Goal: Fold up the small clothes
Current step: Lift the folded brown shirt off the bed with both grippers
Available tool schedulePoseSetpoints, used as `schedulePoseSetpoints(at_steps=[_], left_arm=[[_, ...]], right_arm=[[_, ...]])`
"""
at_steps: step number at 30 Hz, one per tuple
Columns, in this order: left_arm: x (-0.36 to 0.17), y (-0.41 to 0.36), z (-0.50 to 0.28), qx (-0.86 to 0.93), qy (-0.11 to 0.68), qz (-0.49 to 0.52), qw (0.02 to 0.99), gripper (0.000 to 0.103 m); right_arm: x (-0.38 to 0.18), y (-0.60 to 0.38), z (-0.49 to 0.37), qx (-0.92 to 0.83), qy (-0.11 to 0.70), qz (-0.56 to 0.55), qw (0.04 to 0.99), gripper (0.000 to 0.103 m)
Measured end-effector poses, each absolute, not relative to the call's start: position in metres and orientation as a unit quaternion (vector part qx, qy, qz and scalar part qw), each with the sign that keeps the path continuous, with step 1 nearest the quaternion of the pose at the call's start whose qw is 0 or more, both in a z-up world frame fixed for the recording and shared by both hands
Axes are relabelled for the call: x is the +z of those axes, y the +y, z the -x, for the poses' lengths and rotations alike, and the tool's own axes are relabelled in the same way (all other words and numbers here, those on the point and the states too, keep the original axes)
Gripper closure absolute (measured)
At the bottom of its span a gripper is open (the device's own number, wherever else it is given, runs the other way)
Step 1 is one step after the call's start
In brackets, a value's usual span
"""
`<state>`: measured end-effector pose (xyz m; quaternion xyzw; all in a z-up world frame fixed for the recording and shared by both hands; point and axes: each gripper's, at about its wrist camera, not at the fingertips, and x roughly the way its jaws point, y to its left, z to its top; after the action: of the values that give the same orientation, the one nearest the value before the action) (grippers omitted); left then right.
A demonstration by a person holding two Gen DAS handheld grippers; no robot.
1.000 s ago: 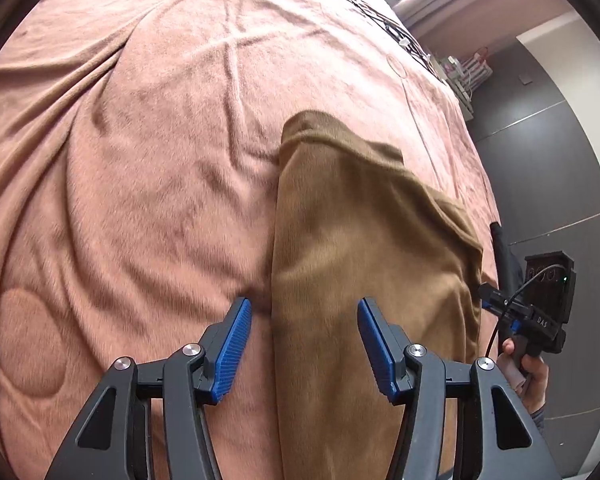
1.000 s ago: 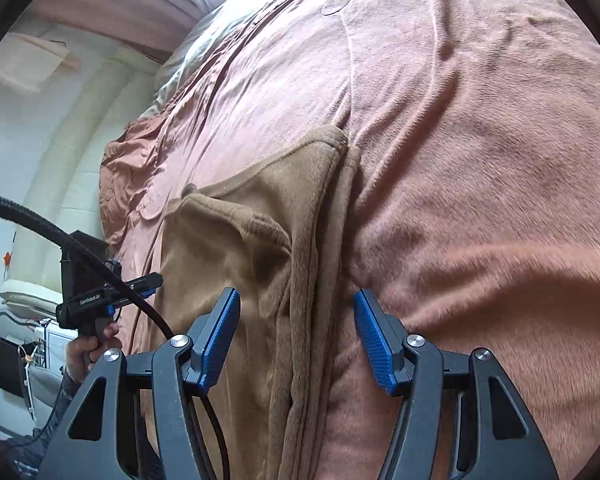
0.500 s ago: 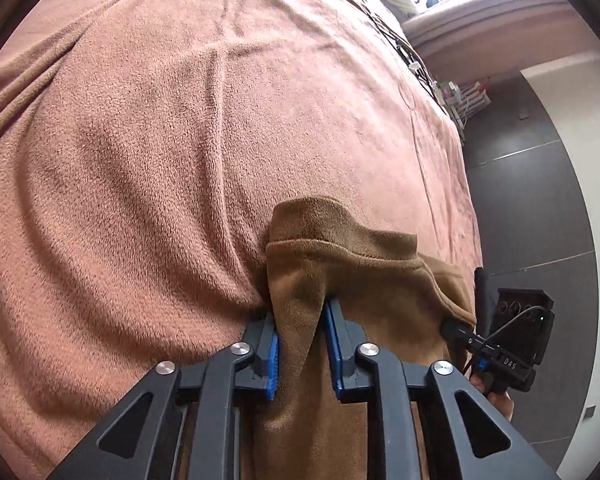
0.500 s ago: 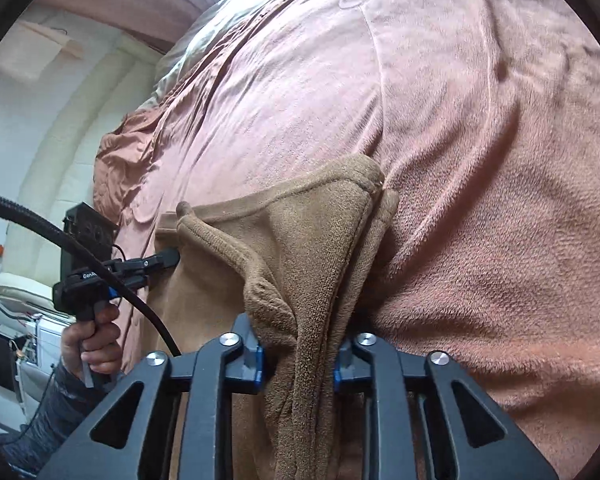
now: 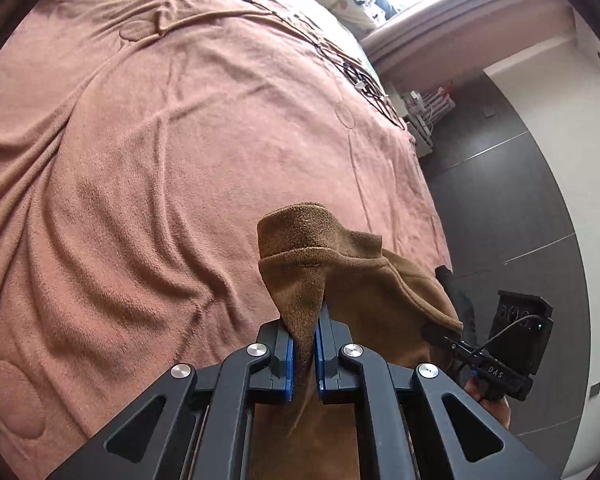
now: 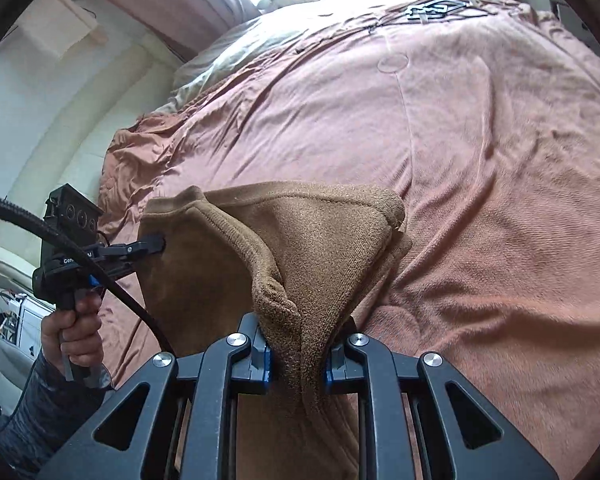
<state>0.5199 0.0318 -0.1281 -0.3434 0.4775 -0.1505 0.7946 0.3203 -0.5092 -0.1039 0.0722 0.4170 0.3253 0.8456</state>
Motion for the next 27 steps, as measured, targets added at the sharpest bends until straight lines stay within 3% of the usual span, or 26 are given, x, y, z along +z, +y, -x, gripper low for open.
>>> schedulePoseSetpoints(at_steps=[27], left_arm=[[0.007,-0.001,-0.416,-0.207,0.401,0.304,0.839,0.095]], right_arm=[[-0.022,-0.548,-0.137,0.290,0.316,-0.045,0.902,0.089]])
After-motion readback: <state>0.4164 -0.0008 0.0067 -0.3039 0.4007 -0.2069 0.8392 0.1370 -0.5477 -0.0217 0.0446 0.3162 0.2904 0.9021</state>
